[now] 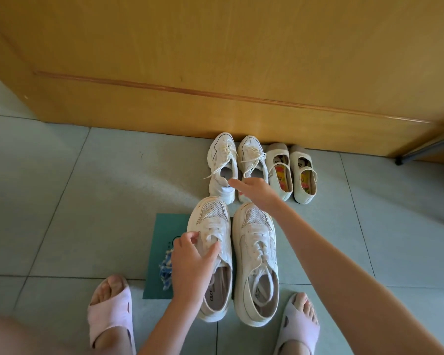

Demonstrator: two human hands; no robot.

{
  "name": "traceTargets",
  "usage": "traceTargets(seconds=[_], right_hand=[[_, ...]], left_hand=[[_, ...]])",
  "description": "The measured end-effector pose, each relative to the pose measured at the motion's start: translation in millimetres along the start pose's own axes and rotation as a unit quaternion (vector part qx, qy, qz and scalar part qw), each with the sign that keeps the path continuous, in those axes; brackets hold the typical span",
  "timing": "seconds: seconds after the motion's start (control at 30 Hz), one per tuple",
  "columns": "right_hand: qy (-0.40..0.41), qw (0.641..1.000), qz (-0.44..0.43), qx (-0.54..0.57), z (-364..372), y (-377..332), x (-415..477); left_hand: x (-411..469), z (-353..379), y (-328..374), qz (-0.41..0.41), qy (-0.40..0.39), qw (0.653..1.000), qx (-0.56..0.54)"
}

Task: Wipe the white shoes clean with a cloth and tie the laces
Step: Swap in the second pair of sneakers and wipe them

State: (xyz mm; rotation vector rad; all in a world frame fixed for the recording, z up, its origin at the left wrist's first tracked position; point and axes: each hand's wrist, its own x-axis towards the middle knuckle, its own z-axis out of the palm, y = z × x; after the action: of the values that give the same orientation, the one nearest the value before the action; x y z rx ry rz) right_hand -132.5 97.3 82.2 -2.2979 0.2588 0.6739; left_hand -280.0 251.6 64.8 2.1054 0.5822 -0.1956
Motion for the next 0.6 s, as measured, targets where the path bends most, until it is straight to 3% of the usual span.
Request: traceTargets(seconds=[0.13,0.27,0.33,0.47,0.6], right_hand=[[0.029,0.998,-0.002,-0.056,6,5,-2],[-0.008,0.999,-0.013,0.036,5,4,-6],[-0.009,1.000,-0.020,-0.005,5,4,-8],[0.075,0.991,-0.044,-0.100,4,7,-11],[0.017,0.998,-0.055,-0.041,-1,11,-12]], left_hand=[[1,-3,2,0.000,-0.006,1.000,-0.002],[2,-7,0,-0.002,-0.025,1.000,0.003],[3,-9,-1,-0.001,-0.031,1.000,0.002],[4,-11,-1,0.008,-0.028,1.000,0.006],[3,-10,0,0.014,-0.033,0.999,0.014]])
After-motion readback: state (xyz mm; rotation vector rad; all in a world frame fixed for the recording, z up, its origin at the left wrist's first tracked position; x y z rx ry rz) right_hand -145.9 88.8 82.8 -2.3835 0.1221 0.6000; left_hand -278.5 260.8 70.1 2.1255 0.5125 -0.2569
